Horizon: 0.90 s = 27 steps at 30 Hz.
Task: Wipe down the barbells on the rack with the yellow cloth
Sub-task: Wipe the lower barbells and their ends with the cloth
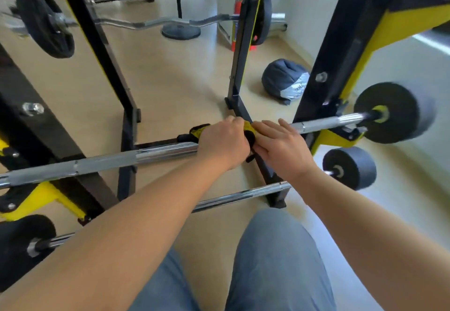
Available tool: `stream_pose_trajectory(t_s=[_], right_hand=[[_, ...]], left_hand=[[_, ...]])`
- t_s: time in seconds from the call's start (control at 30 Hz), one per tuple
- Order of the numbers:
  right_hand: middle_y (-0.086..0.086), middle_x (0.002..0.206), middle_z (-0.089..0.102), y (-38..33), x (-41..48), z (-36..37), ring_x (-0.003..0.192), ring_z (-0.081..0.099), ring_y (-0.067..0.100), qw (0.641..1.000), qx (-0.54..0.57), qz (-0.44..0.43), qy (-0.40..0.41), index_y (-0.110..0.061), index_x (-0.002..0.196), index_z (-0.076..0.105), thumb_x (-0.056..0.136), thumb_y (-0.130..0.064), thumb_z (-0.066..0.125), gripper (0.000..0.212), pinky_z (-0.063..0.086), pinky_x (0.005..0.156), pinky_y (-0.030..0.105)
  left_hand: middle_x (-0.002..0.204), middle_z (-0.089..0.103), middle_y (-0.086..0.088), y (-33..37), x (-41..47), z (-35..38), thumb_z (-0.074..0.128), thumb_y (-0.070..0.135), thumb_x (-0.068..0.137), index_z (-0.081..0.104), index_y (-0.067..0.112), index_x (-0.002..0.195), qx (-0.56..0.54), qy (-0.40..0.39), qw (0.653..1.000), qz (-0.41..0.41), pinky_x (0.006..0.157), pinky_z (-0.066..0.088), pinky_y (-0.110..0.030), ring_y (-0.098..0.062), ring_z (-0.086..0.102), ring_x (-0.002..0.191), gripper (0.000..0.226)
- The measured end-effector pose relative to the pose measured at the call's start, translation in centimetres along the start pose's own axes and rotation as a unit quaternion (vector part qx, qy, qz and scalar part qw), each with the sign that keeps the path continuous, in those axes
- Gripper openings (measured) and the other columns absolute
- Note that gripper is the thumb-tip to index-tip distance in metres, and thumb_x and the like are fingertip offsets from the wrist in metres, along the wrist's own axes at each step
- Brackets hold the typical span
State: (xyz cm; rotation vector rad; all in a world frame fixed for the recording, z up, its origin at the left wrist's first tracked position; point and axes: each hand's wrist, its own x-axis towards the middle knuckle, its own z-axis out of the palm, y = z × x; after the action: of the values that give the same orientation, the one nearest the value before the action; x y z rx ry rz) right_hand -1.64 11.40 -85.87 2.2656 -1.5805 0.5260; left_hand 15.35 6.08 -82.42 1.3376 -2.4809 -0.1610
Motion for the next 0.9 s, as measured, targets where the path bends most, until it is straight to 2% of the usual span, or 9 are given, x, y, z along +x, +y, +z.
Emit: stream_pose_trajectory(t_s=[0.13,0.3,0.43,0.53,0.63,0.7,0.77,0.9], right_hand=[[0.004,0.128,0.064,1.3,-1.5,-0.5,0.115,0.057,0.028,0.999,-0.026,0.038,0.024,-0.014,0.121,0.068,0.101,-0.026,0.05,0.029,0.044,0.091,0.046],[0.005,0.125,0.061,-0.1,-1.6,0.3,0.119,0.05,0.029,0.995,-0.007,0.082,0.048,-0.011,0.123,0.066,0.095,-0.014,0.058,0.029,0.04,0.098,0.043],[0.011,0.137,0.059,-1.7,-3.8,1.4,0.133,0.043,0.038,0.986,0.041,0.138,0.083,-0.01,0.128,0.067,0.088,-0.004,0.067,0.04,0.026,0.12,0.039],[0.013,0.129,0.062,-2.3,-5.6,2.1,0.122,0.05,0.039,0.987,0.077,0.114,0.086,-0.009,0.116,0.073,0.087,-0.003,0.068,0.03,0.034,0.112,0.036],[0.012,0.12,0.065,-2.4,-6.3,2.9,0.112,0.054,0.036,0.993,0.096,0.063,0.018,-0.007,0.111,0.073,0.086,-0.003,0.07,0.025,0.045,0.101,0.038],[0.01,0.117,0.067,-2.6,-6.5,3.8,0.108,0.055,0.033,0.993,0.091,0.048,-0.051,-0.009,0.113,0.073,0.085,-0.003,0.072,0.029,0.049,0.096,0.04],[0.007,0.114,0.067,-2.8,-6.6,4.8,0.105,0.054,0.03,0.988,0.084,0.053,-0.12,-0.011,0.116,0.071,0.087,-0.004,0.07,0.031,0.052,0.093,0.04],[0.003,0.114,0.063,-3.5,-6.2,7.2,0.107,0.047,0.025,0.972,0.081,0.031,-0.22,-0.015,0.123,0.065,0.094,-0.009,0.06,0.03,0.049,0.092,0.04]], left_hand=[[0.114,0.061,-0.005,2.1,2.1,1.2,0.038,0.024,0.094,0.055,0.018,0.115,-0.02,-0.015,1.0,0.014,0.069,0.04,-0.037,-0.031,0.061,0.094,0.028],[0.117,0.062,-0.002,2.1,2.3,1.8,0.041,0.021,0.089,0.059,0.022,0.12,-0.04,0.03,0.999,0.014,0.074,0.048,-0.039,-0.03,0.062,0.096,0.035],[0.113,0.063,-0.004,0.1,0.0,2.4,0.052,0.01,0.073,0.067,0.014,0.114,-0.107,0.135,0.973,0.154,0.079,0.049,-0.039,-0.028,0.06,0.098,0.044],[0.109,0.062,-0.008,-0.8,-2.9,3.2,0.057,0.005,0.073,0.07,0.009,0.105,-0.079,0.176,0.959,0.206,0.076,0.042,-0.039,-0.028,0.057,0.098,0.035],[0.111,0.063,-0.007,-1.4,-5.8,4.8,0.055,0.008,0.075,0.07,0.01,0.102,-0.032,0.136,0.959,0.247,0.072,0.039,-0.039,-0.029,0.057,0.098,0.031],[0.12,0.063,-0.007,-2.4,-7.0,6.6,0.051,0.01,0.077,0.069,0.011,0.102,-0.011,0.093,0.976,0.198,0.075,0.041,-0.04,-0.031,0.056,0.105,0.031],[0.129,0.06,-0.009,-4.1,-7.8,8.8,0.054,0.006,0.077,0.068,0.012,0.106,0.003,0.039,0.993,0.111,0.081,0.043,-0.044,-0.034,0.054,0.112,0.033],[0.141,0.049,-0.013,-6.8,-9.2,12.0,0.064,0.003,0.08,0.063,0.016,0.117,0.063,-0.061,0.996,-0.011,0.093,0.042,-0.05,-0.036,0.044,0.123,0.04]])
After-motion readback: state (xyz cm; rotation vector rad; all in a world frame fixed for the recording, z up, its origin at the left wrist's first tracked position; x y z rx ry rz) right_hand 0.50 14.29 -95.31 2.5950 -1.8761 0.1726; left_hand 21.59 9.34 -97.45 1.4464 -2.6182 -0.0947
